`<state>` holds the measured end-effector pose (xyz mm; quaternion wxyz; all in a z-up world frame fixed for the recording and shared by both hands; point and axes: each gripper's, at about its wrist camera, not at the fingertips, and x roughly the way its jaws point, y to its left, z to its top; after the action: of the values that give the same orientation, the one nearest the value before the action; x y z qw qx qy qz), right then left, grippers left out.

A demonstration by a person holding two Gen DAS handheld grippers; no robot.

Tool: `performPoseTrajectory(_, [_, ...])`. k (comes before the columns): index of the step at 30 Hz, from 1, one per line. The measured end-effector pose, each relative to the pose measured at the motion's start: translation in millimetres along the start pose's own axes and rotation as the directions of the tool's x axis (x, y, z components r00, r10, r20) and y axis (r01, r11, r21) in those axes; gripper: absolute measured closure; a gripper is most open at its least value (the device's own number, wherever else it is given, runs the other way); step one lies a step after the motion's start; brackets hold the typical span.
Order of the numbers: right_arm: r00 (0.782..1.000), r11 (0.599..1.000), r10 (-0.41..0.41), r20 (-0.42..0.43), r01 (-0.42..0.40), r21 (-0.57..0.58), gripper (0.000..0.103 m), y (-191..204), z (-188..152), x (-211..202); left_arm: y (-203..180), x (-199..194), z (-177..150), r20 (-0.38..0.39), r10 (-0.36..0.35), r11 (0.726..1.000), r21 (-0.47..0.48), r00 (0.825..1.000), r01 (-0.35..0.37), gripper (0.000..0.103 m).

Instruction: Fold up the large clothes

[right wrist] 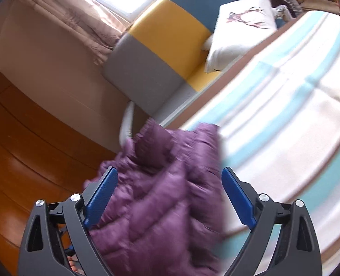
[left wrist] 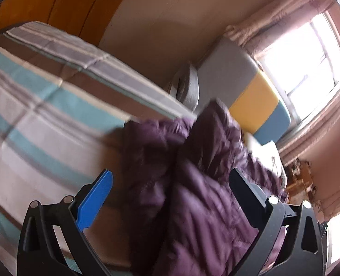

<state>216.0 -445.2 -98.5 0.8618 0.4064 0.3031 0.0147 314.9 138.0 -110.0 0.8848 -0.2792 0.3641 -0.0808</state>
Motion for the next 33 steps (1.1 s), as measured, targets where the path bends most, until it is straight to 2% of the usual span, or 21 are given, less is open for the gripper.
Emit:
performPoseTrajectory(3, [0.998, 0.999, -0.034, -0.051, 0.034, 0.002, 0.012, -15.1, -11.3, 1.9, 3.7, 3.3, -16.6, -0.049, -0.029, 1.0, -0.002, 0.998, 0.029, 0.002])
performPoseTrajectory(7, [0.994, 1.0, -0.013, -0.107, 0.015, 0.018, 0.012, -22.2, -22.8, 13.5, 1.1, 10.5, -30.6, -0.107, -0.053, 0.999, 0.004, 0.993, 0.054, 0.002])
performPoseTrajectory(14, [0.99, 1.0, 0.009, -0.139, -0.01, -0.006, 0.012, -14.5, -37.3, 31.5, -6.6, 22.9, -42.8, -0.159, -0.065, 0.998, 0.004, 0.985, 0.067, 0.006])
performPoseTrajectory(15, [0.989, 1.0, 0.016, -0.15, -0.019, -0.019, 0.012, -12.6, -40.4, 32.5, -6.7, 22.0, -45.3, -0.157, -0.057, 0.998, 0.013, 0.986, 0.06, 0.008])
performPoseTrajectory(16, [0.988, 0.999, 0.016, -0.155, -0.02, -0.029, 0.012, -8.6, -41.9, 33.9, -9.1, 22.2, -47.1, -0.155, -0.055, 0.998, 0.025, 0.986, 0.06, 0.015])
performPoseTrajectory(19, [0.985, 0.997, 0.004, -0.171, -0.018, -0.079, 0.017, 0.0, -48.0, 40.7, -13.6, 23.3, -50.8, -0.154, -0.04, 0.998, 0.038, 0.987, 0.046, 0.023])
performPoseTrajectory(20, [0.985, 0.996, 0.003, -0.17, -0.018, -0.087, 0.021, 0.8, -50.5, 40.2, -15.2, 23.5, -51.8, -0.154, -0.042, 0.998, 0.038, 0.987, 0.048, 0.026])
performPoseTrajectory(21, [0.984, 0.996, 0.01, -0.176, -0.026, -0.088, 0.031, 1.4, -52.1, 41.5, -15.0, 22.9, -51.9, -0.157, -0.047, 0.998, 0.036, 0.986, 0.053, 0.031])
performPoseTrajectory(23, [0.982, 0.996, 0.024, -0.185, -0.038, -0.074, 0.039, -0.8, -54.2, 42.6, -15.0, 22.5, -54.8, -0.159, -0.055, 0.998, 0.033, 0.986, 0.061, 0.041])
performPoseTrajectory(24, [0.982, 0.996, 0.04, -0.185, -0.053, -0.068, 0.047, -0.7, -55.7, 42.1, -15.5, 22.7, -56.6, -0.166, -0.068, 0.997, 0.033, 0.984, 0.074, 0.049])
performPoseTrajectory(28, [0.983, 0.995, 0.053, -0.177, -0.068, -0.075, 0.06, -1.8, -60.2, 37.1, -23.7, 19.9, -65.7, -0.159, -0.059, 0.995, 0.073, 0.986, 0.071, 0.064])
performPoseTrajectory(33, [0.982, 0.993, 0.074, -0.173, -0.089, -0.081, 0.073, 0.4, -58.4, 28.2, -29.4, 11.1, -72.2, -0.138, -0.068, 0.993, 0.083, 0.988, 0.08, 0.074])
